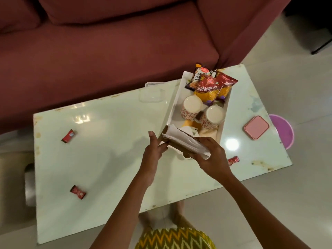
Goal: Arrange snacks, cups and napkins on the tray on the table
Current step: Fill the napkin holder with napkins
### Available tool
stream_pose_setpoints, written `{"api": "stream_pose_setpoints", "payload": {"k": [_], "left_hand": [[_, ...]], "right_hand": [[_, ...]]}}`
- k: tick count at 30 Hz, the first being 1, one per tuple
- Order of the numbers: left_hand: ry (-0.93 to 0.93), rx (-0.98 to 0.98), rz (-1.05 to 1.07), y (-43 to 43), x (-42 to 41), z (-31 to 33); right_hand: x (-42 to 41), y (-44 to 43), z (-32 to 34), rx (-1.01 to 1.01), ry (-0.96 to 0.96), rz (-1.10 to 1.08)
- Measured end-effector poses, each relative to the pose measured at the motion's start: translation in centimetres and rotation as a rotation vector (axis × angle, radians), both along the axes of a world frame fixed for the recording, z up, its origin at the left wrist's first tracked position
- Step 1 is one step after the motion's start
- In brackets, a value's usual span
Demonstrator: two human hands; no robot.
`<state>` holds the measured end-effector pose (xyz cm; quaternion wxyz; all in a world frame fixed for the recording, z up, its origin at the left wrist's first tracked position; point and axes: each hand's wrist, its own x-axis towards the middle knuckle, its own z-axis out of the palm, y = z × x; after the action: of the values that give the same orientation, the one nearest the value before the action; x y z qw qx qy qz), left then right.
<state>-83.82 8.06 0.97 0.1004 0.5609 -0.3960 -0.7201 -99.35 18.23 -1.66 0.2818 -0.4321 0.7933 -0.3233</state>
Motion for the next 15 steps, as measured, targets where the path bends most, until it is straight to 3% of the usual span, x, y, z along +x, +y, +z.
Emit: {"api": "stream_pose_setpoints", "payload": {"k": [8,15], "left_hand": [[-0.151,-0.013,-0.166,-0.4,-5.0,-6.2],[-0.133,-0.023,-0.206,-0.8,-6.7,-9.9]], "right_hand": [[-4.3,0.2,-6.1,0.081,-0.034,-0.071],[-5.7,-0.1,-10.2,0.103,-0.057,-0.123]]}}
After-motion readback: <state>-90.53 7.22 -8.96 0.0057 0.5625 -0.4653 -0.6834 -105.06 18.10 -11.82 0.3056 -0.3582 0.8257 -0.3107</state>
